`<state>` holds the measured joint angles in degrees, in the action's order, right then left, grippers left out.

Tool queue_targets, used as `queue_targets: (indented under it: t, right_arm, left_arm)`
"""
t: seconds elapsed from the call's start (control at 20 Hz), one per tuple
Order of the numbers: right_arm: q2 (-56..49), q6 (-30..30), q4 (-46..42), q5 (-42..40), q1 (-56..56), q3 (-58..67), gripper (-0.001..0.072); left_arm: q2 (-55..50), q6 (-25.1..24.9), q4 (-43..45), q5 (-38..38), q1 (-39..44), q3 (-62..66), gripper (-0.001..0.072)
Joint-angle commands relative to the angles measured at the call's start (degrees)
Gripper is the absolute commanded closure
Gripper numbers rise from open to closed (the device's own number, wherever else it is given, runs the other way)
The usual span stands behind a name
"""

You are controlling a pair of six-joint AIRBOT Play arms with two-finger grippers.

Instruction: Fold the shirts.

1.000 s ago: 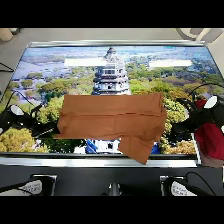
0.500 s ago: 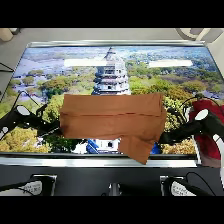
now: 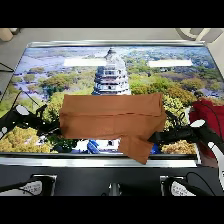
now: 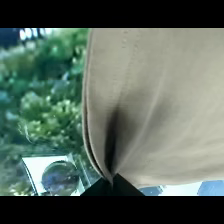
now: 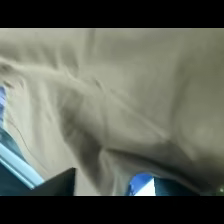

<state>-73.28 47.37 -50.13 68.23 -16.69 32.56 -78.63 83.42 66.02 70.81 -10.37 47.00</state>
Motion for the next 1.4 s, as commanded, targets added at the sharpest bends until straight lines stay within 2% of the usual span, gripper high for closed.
queue_targets:
  t: [0.0,0.05,0.1,0.25,0.35,0.45,0.55,0.7,0.8,0.9,1.1,1.15,1.2,1.25,1.3,1.35]
  right_arm:
    - [-0.11,-0.04,2.89,-1.88,0.07,-2.23,0.0428]
    - [-0.09,-0.07,2.73,-1.42,0.07,-2.14,0.0632]
    - [0.09,-0.09,2.78,-0.87,0.07,-1.73,0.0692]
    - [3.65,-4.28,2.49,1.46,0.07,3.65,0.0693]
    - [6.51,-3.52,1.14,2.08,0.07,11.8,0.0694]
    - [5.49,-1.36,0.81,1.05,0.22,20.85,0.0694]
    - [1.01,-1.07,0.31,-4.35,2.29,28.48,0.0694]
    - [-8.87,0.61,0.39,-10.69,5.95,37.68,0.0694]
    - [-15.87,3.74,0.42,-12.74,6.67,43.08,0.0694]
    - [-20.98,6.38,0.44,-13.44,6.67,46.12,0.0693]
    - [-26.14,6.84,0.42,-18.21,6.67,46.62,0.069]
    - [-26.69,6.86,0.44,-18.18,6.67,46.62,0.0686]
    - [-27.02,6.86,0.46,-17.4,6.91,46.62,0.0601]
    - [-27.02,6.56,0.37,-16.52,6.97,46.62,0.0388]
    - [-26.77,5.16,0.59,-14.99,6.93,47.06,0.0087]
    - [-26.43,1.4,-0.17,-11.56,6.29,48.46,0.0]
  left_arm:
    - [0.09,-0.07,-0.07,0.57,0.04,0.07,0.068]
    - [0.09,-0.09,-0.07,0.81,0.04,0.07,0.068]
    - [0.15,-0.15,-0.07,1.16,0.04,0.2,0.0681]
    - [2.97,-6.6,-0.04,1.73,0.09,3.58,0.0682]
    - [6.43,-6.78,0.04,1.51,-0.63,8.98,0.0683]
    - [6.78,-4.55,-0.13,1.36,-0.48,15.58,0.0683]
    - [2.82,-4.0,-0.09,1.38,0.72,21.38,0.0683]
    - [-6.54,-0.46,-0.11,0.04,1.44,29.53,0.0682]
    - [-12.87,1.36,-0.39,0.33,1.46,35.67,0.0681]
    - [-18.4,1.73,-2.51,0.24,1.53,40.74,0.0681]
    - [-27.23,1.7,-8.9,0.09,1.57,45.03,0.0676]
    - [-28.48,1.7,-9.75,0.2,1.6,45.03,0.0597]
    - [-29.31,1.75,-9.9,0.2,1.7,45.03,0.0401]
    - [-29.59,2.4,-9.94,0.09,1.7,45.03,0.0187]
    - [-29.51,2.36,-9.94,0.13,1.46,45.38,0.0127]
    - [-29.35,2.32,-9.9,0.83,0.94,46.53,0.0128]
